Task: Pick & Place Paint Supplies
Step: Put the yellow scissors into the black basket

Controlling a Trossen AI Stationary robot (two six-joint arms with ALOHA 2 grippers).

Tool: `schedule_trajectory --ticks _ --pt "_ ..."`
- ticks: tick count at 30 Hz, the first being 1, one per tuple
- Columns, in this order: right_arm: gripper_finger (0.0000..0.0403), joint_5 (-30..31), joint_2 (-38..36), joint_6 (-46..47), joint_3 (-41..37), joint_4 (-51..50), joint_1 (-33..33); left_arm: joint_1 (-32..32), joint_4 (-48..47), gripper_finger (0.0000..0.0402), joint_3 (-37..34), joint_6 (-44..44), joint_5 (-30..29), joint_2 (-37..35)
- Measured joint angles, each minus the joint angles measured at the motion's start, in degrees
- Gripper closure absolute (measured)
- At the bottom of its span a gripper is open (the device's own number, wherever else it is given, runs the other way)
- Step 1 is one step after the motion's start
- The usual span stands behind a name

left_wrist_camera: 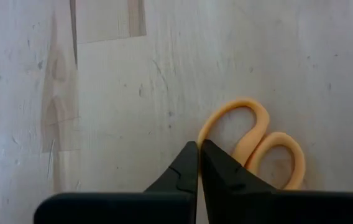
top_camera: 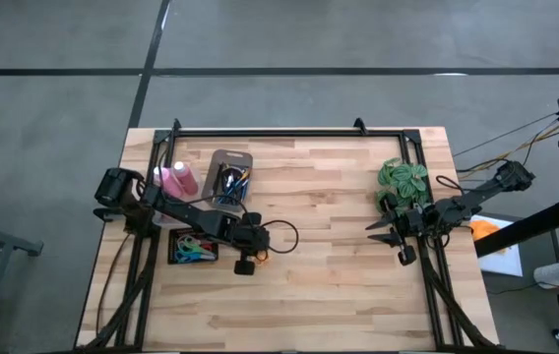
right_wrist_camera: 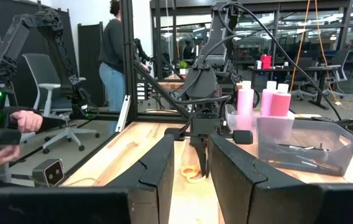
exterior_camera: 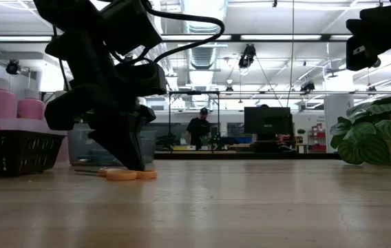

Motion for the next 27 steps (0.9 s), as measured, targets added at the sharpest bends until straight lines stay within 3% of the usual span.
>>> schedule_trajectory --ticks 14,27 --pt "0.0306 0.00 0.00 0.00 0.00 -0.01 0.00 -0.02 0.05 0.0394 0.43 -0.16 0.24 -0.02" --pt "0.0306 0.00 0.00 0.00 0.00 -0.01 0.00 -0.11 -9.06 0.0394 10.13 -0.76 0.02 -0.21"
